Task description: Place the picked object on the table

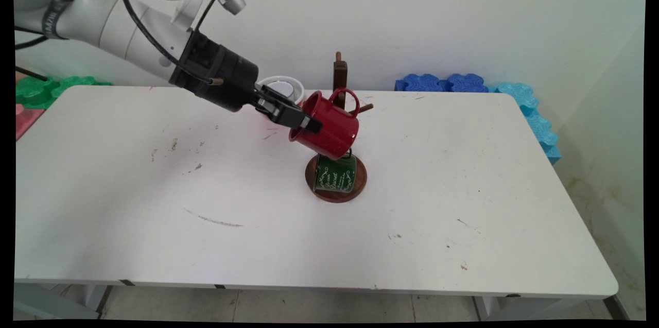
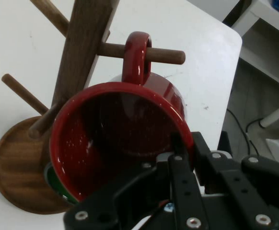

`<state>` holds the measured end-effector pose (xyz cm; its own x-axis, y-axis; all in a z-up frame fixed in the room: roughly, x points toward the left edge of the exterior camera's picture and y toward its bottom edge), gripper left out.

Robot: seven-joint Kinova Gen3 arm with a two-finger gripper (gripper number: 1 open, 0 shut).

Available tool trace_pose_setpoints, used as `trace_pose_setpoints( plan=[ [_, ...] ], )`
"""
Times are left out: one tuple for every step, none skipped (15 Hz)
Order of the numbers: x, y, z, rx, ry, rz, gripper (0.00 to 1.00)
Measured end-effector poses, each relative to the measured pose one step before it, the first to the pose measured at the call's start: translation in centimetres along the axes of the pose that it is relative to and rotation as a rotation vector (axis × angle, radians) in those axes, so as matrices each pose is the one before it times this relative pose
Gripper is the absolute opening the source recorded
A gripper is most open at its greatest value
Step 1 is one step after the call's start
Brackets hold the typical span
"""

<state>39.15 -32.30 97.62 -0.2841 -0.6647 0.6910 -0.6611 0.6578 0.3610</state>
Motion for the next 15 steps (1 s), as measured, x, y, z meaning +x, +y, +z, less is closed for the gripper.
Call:
trace_pose_setpoints(
  plan=[
    [0.001,0.073,-0.061,-0.00125,-0.00044,0.00031,0.0],
    [-0.004,0.097,-0.077,-0.00188,-0.00056,0.00038,0.0],
    [0.0,0.073,-0.055,-0.00133,-0.00033,0.00043,0.0],
    [-0.001,0.053,-0.038,-0.00103,-0.0001,0.00036,0.0],
    [-0.014,0.081,-0.056,-0.00155,-0.00022,0.00044,0.0],
    [-0.012,0.11,-0.061,-0.00214,-0.00037,0.00081,0.0],
    [0.009,0.125,-0.06,-0.00269,-0.00026,0.00096,0.0],
    [0.013,0.112,-0.047,-0.00225,-0.00001,0.00093,0.0],
    [0.021,0.142,-0.053,-0.00298,0.00048,0.00112,0.0],
    [0.025,0.137,-0.043,-0.00285,0.00031,0.0011,0.0],
    [0.016,0.088,-0.029,-0.00175,0.00023,0.00068,0.0],
    [0.041,0.176,-0.041,-0.00376,0.00048,0.00126,0.0],
    [0.043,0.153,-0.034,-0.00319,0.00056,0.0012,0.0],
    [0.065,0.188,-0.033,-0.00394,0.00114,0.00137,0.0],
    [0.059,0.171,-0.034,-0.00366,0.00085,0.00119,0.0]
  ],
)
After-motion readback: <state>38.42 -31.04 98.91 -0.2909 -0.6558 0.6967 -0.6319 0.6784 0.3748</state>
